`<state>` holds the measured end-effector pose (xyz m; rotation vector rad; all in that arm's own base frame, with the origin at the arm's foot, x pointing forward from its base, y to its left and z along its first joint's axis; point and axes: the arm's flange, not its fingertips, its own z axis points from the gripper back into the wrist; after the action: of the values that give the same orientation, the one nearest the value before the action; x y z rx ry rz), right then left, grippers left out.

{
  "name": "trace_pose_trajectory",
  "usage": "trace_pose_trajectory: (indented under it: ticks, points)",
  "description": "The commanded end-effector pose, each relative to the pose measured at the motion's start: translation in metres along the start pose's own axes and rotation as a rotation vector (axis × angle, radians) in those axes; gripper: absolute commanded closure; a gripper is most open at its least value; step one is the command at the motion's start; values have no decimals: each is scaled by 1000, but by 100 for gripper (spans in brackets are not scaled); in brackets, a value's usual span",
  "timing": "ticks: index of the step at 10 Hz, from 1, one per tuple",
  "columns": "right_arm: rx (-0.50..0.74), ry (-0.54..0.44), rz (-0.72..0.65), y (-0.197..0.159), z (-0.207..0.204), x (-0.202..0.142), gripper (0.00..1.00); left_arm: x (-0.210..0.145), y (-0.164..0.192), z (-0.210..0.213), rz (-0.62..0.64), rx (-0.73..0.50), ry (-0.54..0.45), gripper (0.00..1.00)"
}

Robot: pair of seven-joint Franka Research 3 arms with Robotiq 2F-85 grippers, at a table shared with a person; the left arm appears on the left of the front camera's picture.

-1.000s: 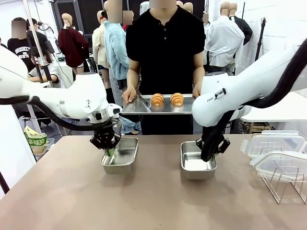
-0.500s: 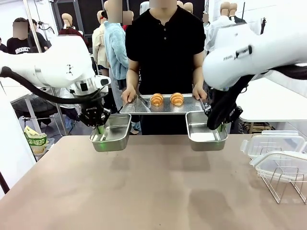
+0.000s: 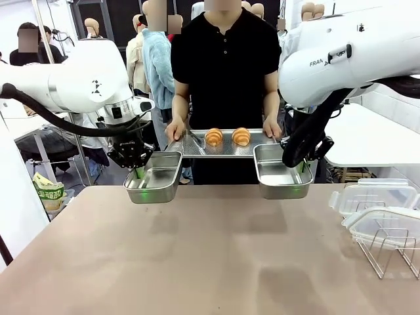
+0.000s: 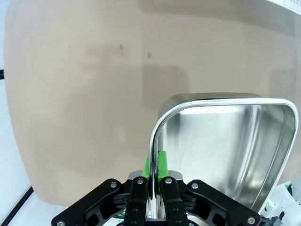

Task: Place the bread in airtight containers.
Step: Lift both Airtight Container, then once an object is inside an Airtight Container , place the container in the center of the table.

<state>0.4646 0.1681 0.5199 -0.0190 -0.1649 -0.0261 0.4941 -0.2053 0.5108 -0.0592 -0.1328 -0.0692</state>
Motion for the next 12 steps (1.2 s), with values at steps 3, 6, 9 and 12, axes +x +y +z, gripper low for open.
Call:
trace_pose_trajectory:
  ticks: [3, 6, 9, 12]
  points:
    - [-9, -7, -12, -1, 1, 0, 100, 0, 1, 2, 3, -1, -3, 100]
    - [-9, -7, -12, -1, 1, 0, 100, 0, 1, 2, 3, -1, -3, 100]
    - [-9, -7, -12, -1, 1, 0, 100, 0, 1, 2, 3, -1, -3, 100]
    - [-9, -7, -12, -1, 1, 0, 100, 0, 1, 2, 3, -1, -3, 100]
